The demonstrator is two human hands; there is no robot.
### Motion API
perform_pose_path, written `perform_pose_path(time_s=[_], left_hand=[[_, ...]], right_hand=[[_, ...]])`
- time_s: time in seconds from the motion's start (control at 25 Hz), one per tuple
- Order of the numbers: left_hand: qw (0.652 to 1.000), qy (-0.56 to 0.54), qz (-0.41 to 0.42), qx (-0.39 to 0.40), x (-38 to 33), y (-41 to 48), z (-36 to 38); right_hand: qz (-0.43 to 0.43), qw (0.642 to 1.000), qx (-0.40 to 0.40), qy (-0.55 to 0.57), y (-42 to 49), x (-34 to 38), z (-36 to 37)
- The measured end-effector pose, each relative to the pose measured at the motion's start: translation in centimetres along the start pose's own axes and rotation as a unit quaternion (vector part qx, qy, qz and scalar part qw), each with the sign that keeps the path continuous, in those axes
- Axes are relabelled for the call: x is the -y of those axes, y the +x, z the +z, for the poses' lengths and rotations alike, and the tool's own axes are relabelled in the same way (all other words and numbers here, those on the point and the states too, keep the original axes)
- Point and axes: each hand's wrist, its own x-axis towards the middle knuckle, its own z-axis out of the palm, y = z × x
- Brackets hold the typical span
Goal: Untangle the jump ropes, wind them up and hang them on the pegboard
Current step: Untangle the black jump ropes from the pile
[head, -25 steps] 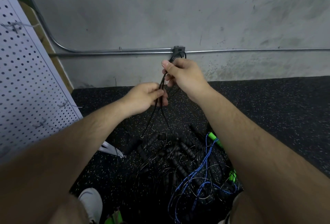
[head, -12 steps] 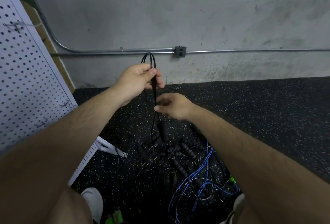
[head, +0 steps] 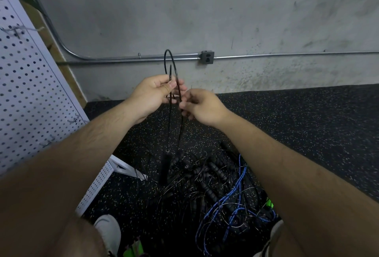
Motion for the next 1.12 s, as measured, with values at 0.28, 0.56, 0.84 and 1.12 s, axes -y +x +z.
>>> perform_pose_path(time_s=[0.28,0.56,0.84,1.12], left_hand=[[0.996,0.046,-0.063,0.051,2.4,-1.4,1.9],[0.987,0.106,-0.097,0.066,4.3,-1.8,2.9],[0.994,0.075,-0.075,0.027,3.4,-1.1,2.4],[0.996,0.077,-0.045,0.018,1.7,-0.7,1.6]], right_hand=[[-0.059,0.978,-0.146,0.14,1.1,3.2,-1.4],[-0.081,0.948,-0.191,0.242,0.9,4.4,-1.9],[0.045,0.995,-0.083,0.042,-0.5,1.4,-1.6],[0.067,0.994,0.09,-0.012,-0.6,-2.3,1.4]])
